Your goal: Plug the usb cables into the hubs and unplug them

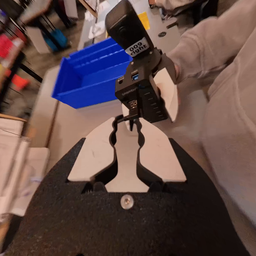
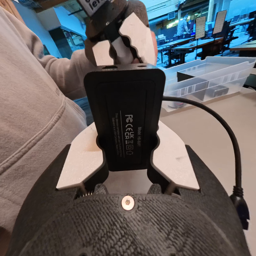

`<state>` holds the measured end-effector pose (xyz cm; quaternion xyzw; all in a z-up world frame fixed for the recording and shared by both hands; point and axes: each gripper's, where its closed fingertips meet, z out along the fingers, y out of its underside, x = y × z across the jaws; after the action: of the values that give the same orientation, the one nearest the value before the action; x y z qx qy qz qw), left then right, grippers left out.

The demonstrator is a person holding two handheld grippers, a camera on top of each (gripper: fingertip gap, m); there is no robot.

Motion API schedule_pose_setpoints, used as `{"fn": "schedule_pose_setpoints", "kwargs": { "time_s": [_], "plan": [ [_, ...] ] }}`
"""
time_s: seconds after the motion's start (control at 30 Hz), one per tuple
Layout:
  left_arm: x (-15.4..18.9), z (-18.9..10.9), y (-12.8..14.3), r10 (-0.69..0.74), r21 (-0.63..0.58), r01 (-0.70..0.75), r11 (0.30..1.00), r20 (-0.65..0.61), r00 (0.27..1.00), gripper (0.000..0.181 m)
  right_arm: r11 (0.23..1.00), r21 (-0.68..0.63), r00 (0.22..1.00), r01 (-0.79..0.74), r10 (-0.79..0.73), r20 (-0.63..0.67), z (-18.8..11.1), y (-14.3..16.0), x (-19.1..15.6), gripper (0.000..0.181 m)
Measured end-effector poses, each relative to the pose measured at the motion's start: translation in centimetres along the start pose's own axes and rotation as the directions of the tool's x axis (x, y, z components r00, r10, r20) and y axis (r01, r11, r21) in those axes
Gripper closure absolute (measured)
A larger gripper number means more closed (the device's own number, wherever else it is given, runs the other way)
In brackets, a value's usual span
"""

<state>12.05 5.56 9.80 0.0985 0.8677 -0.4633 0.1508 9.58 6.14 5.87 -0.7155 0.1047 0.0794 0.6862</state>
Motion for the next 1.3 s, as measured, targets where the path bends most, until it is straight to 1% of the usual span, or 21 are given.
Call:
{"fn": "schedule_pose_setpoints", "kwargs": {
  "time_s": [0.07,0.1,0.13,0.2,0.27,0.3,0.33,0.4,0.47,0.53,0.7,0.9,0.97,1.0,1.03,1.1,1.13,1.17,1.2,1.27,1.3],
  "plan": [
    [0.2,-0.3,-0.1,0.166,-0.010,-0.166,0.986,0.036,0.986,0.157,1.000,0.001,1.000,-0.006,0.006,0.024,0.1,-0.2,-0.3,0.110],
    [0.3,-0.3,-0.1,0.180,-0.020,-0.179,0.984,0.041,0.983,0.157,1.000,-0.011,1.000,0.005,-0.004,0.024,0.2,-0.2,-0.4,0.110],
    [0.3,-0.2,0.1,0.130,-0.036,-0.129,0.991,0.037,0.991,0.156,1.000,-0.020,1.000,0.018,-0.018,0.019,0.3,-0.2,-0.3,0.110],
    [0.3,0.2,0.6,-0.058,-0.059,0.059,0.997,0.017,0.998,0.148,0.998,-0.029,0.999,0.049,-0.050,-0.014,0.4,-0.4,0.0,0.110],
    [0.2,0.3,0.6,-0.258,-0.038,0.258,0.965,0.010,0.966,0.150,0.996,-0.035,0.995,0.083,-0.085,-0.047,0.4,-0.6,0.3,0.110],
    [0.4,0.4,0.4,-0.345,-0.012,0.345,0.939,-0.019,0.939,0.152,0.995,-0.033,0.993,0.096,-0.098,-0.060,0.4,-0.7,0.3,0.110],
    [0.7,0.4,0.1,-0.416,0.013,0.417,0.909,-0.051,0.908,0.160,0.995,-0.033,0.994,0.095,-0.096,-0.057,0.4,-0.8,0.2,0.110],
    [0.8,0.4,-0.3,-0.494,0.060,0.501,0.864,-0.093,0.864,0.165,0.994,-0.033,0.993,0.101,-0.103,-0.066,0.3,-0.8,0.2,0.110],
    [1.0,0.5,-0.2,-0.525,0.061,0.533,0.844,-0.114,0.844,0.165,0.994,-0.042,0.992,0.104,-0.106,-0.065,0.2,-0.7,0.2,0.110],
    [1.1,0.4,-0.4,-0.529,0.068,0.540,0.839,-0.134,0.838,0.162,0.993,-0.051,0.992,0.105,-0.108,-0.060,0.3,-0.6,0.0,0.110],
    [1.0,0.6,0.0,-0.522,0.053,0.528,0.848,-0.101,0.847,0.165,0.991,-0.068,0.991,0.116,-0.120,-0.060,0.5,-0.6,-0.1,0.110],
    [1.2,0.4,-0.2,-0.483,0.058,0.490,0.870,-0.100,0.870,0.166,0.991,-0.075,0.991,0.114,-0.118,-0.060,0.3,-0.4,0.2,0.110],
    [1.2,0.2,-0.1,-0.465,0.054,0.471,0.880,-0.104,0.879,0.161,0.990,-0.073,0.990,0.118,-0.123,-0.064,0.3,-0.5,0.3,0.110],
    [0.9,0.1,-0.2,-0.461,0.068,0.468,0.881,-0.098,0.882,0.150,0.990,-0.078,0.991,0.118,-0.123,-0.060,0.3,-0.4,0.2,0.110],
    [0.7,-0.1,-0.3,-0.460,0.085,0.467,0.880,-0.095,0.883,0.145,0.989,-0.086,0.990,0.120,-0.125,-0.061,0.4,-0.3,0.3,0.110],
    [0.3,-0.3,-0.7,-0.452,0.105,0.461,0.881,-0.097,0.887,0.147,0.988,-0.092,0.990,0.124,-0.129,-0.054,0.5,-0.2,0.1,0.110],
    [0.2,-0.4,-0.9,-0.436,0.107,0.444,0.889,-0.089,0.895,0.152,0.988,-0.088,0.990,0.125,-0.130,-0.051,0.6,-0.2,0.0,0.110],
    [0.3,-0.3,-0.9,-0.411,0.095,0.418,0.903,-0.087,0.907,0.158,0.989,-0.085,0.990,0.123,-0.128,-0.052,0.6,-0.2,0.0,0.110],
    [0.7,-0.3,-0.9,-0.384,0.067,0.392,0.918,-0.102,0.918,0.159,0.990,-0.080,0.991,0.120,-0.124,-0.046,0.7,-0.3,-0.1,0.110],
    [1.6,0.1,-0.6,-0.357,-0.003,0.360,0.933,-0.145,0.923,0.153,0.991,-0.066,0.992,0.115,-0.119,-0.047,0.8,-0.4,-0.1,0.110],
    [1.7,0.2,-0.3,-0.346,-0.033,0.345,0.938,-0.138,0.928,0.151,0.992,-0.059,0.992,0.116,-0.118,-0.040,0.8,-0.5,-0.2,0.110]
  ]
}}
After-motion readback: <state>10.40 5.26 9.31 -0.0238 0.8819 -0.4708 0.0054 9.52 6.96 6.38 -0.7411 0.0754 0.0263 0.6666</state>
